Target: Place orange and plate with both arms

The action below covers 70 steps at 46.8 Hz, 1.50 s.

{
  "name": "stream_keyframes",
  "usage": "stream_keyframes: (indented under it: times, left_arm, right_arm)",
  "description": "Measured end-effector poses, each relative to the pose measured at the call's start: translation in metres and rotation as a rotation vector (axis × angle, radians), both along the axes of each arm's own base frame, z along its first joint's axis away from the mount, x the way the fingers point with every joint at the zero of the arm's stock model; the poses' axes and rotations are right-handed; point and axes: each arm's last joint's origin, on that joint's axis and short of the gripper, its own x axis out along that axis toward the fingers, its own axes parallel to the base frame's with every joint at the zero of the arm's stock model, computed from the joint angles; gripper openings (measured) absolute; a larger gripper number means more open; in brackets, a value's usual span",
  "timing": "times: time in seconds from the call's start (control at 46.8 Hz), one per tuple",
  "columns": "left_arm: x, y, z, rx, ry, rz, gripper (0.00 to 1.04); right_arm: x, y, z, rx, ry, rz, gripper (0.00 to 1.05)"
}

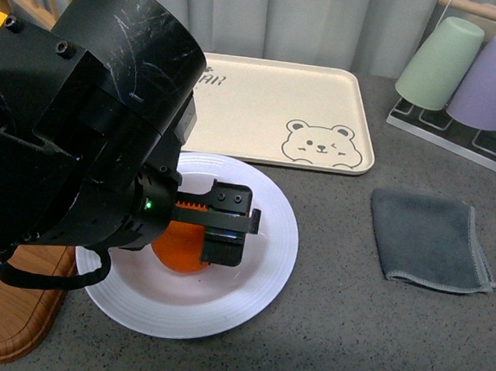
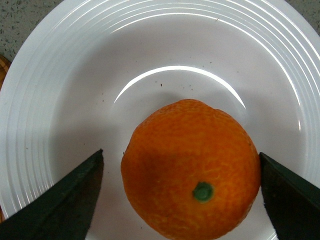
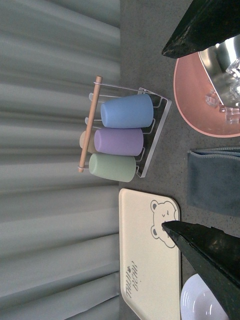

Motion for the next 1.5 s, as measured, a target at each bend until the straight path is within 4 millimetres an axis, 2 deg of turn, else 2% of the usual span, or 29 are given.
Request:
stream_keyframes:
  times: [0.064,0.235,0.406,0.662,0.833,0.897,0.94,1.047,1.111,1.346,1.495]
  left_arm:
    - [0.001,0.001,0.004,0.001,-0.012,0.008,1.0]
    - [0.001,0.007,0.032,-0.01,-0.118,0.033,0.98]
    - [-0.01,0.022,0.058,-0.013,-0.218,0.067,0.98]
    - [-0.043,0.062,0.079,-0.038,-0.321,0.162,0.98]
    - [-0.045,0.066,0.081,-0.036,-0.335,0.173,0.98]
    - [-0.045,0.069,0.072,0.001,-0.489,0.189,0.89]
    - [-0.055,0.079,0.065,0.003,-0.639,0.17,0.78]
    - [-0.074,0.1,0.081,-0.03,-0.872,0.186,0.57]
    - [-0.082,0.108,0.086,-0.025,-0.906,0.185,0.46]
    - [-0.108,0.13,0.082,-0.002,-0.886,0.179,0.05]
    - [-0.122,0.139,0.083,0.001,-0.892,0.174,0.04]
  right_arm:
    - [0.0,0.0,0.0,0.0,0.0,0.0,0.95]
    - [0.0,0.0,0.0,0.0,0.0,0.0,0.95]
    - [0.0,0.0,0.0,0.0,0.0,0.0,0.95]
    - [0.0,0.0,0.0,0.0,0.0,0.0,0.95]
    - [0.0,0.0,0.0,0.0,0.0,0.0,0.95]
    - [0.0,0.0,0.0,0.0,0.0,0.0,0.95]
    - [0.0,0.0,0.0,0.0,0.0,0.0,0.95]
    - [0.0,0.0,0.0,0.0,0.001,-0.002,0.95]
    - [0.0,0.0,0.0,0.0,0.0,-0.002,0.95]
    - [0.0,0.0,0.0,0.0,0.0,0.0,0.95]
    - [0.0,0.0,0.0,0.0,0.0,0.0,0.95]
